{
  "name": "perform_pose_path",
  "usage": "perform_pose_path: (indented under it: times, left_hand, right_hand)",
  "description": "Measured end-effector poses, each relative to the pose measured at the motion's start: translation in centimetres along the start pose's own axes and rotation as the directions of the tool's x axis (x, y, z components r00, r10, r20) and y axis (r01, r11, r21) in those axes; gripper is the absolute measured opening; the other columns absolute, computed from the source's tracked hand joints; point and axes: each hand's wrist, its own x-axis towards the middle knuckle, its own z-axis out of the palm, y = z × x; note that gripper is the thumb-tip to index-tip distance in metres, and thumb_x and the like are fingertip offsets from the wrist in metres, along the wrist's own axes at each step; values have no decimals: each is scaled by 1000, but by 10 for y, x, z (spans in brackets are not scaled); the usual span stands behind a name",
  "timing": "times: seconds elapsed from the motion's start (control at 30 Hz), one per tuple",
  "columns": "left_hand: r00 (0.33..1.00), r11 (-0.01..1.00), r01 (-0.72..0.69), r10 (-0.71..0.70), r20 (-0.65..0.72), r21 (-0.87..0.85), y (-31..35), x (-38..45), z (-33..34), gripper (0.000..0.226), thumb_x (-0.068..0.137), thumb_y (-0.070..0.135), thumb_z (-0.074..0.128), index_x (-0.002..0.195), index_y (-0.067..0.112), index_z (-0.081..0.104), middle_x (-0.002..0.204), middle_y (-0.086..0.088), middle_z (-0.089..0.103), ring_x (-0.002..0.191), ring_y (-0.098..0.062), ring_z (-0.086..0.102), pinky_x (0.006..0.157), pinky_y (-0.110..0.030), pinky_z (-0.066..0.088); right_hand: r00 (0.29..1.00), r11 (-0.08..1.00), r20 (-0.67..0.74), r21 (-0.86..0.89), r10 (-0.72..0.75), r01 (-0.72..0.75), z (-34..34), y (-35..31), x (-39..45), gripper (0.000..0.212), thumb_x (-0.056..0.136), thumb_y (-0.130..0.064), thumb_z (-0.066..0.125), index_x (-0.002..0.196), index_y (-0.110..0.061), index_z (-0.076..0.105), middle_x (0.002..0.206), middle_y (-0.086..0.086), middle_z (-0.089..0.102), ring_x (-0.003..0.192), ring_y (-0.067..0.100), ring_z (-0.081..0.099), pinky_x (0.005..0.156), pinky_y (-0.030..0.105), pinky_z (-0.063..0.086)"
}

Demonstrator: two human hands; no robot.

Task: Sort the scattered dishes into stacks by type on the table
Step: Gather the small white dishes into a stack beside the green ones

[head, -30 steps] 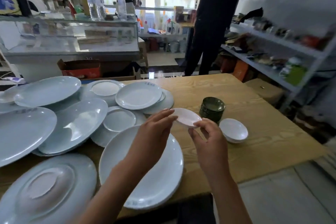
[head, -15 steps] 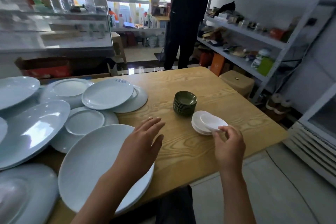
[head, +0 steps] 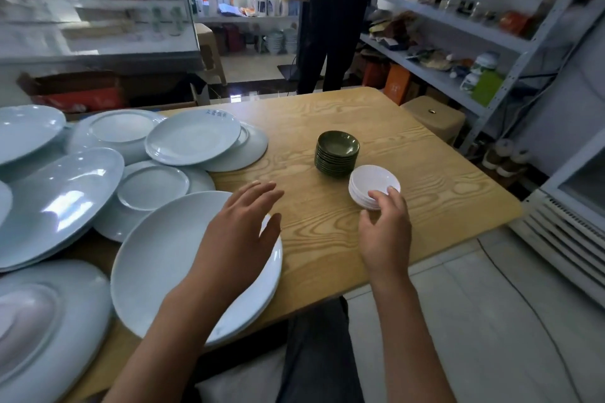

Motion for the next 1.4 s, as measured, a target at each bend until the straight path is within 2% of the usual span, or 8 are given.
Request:
perform_pose_path:
  times: [0.27,0.53,0.63,0.77,0.97,1.07,1.23,1.4]
  left_hand:
    - [997,997,73,-73,-39,3,-16,-36,-23,39,89,21,63,128,18,60,137,4,55,131,-17,44,105,-31,36]
    - [941,949,314,-307,-146,32,-55,-98,-81,45,90,26,63,134,23,56,141,8,50,135,-12,39,109,-29,32]
    - [894,904,422,-403,-196,70,-74,-129,-103,46,91,31,60,136,27,52,143,11,46,136,-9,35,109,-27,29]
    - [805,826,560,-528,-271,54,-103,-159,-121,46,90,33,57,134,20,55,137,1,54,128,-16,46,107,-32,35]
    - [674,710,704,-660,-331,18,-134,-183,-128,62,80,42,66,135,16,51,133,-5,55,124,-23,48,105,-36,38]
    - [670,685,726,-681,-295,68,-147,-181,-130,76,73,59,63,136,19,49,135,-2,55,124,-22,48,103,-33,37]
    - [720,679,693,-668,-188,241,-155,-177,-132,88,69,69,65,142,27,38,142,4,46,129,-19,39,106,-37,33]
    - [707,691,705,-669,-231,159,-159,-176,-129,95,65,65,72,143,23,37,139,1,48,129,-20,39,108,-36,32]
  right_hand:
    - [935,964,240,10,-259,265,24,-62,-60,50,92,-11,60,138,-24,49,155,-3,30,142,10,26,111,22,25]
    - [778,877,408,167,-478,451,54,-117,-97,55,90,-14,64,141,-22,46,150,-3,40,139,11,32,109,18,23]
    - [717,834,428,254,-551,489,72,-143,-118,54,88,-13,68,137,-19,49,146,0,46,136,13,37,107,17,24]
    - [641,785,454,368,-619,498,94,-174,-149,55,86,-18,69,137,-21,49,145,-1,46,134,11,39,106,14,25]
    - [549,751,512,447,-661,486,113,-196,-187,55,86,-22,68,138,-22,48,145,-2,43,134,10,38,110,23,31]
    - [537,747,520,443,-664,496,119,-198,-194,54,86,-23,67,137,-21,49,145,-2,43,134,11,38,108,21,30]
    - [557,765,525,432,-643,477,120,-194,-194,53,86,-20,68,135,-22,51,144,-3,44,133,10,40,105,18,29]
    - [581,788,532,422,-616,448,122,-189,-190,50,86,-21,68,133,-23,52,141,-5,45,130,8,41,104,18,31]
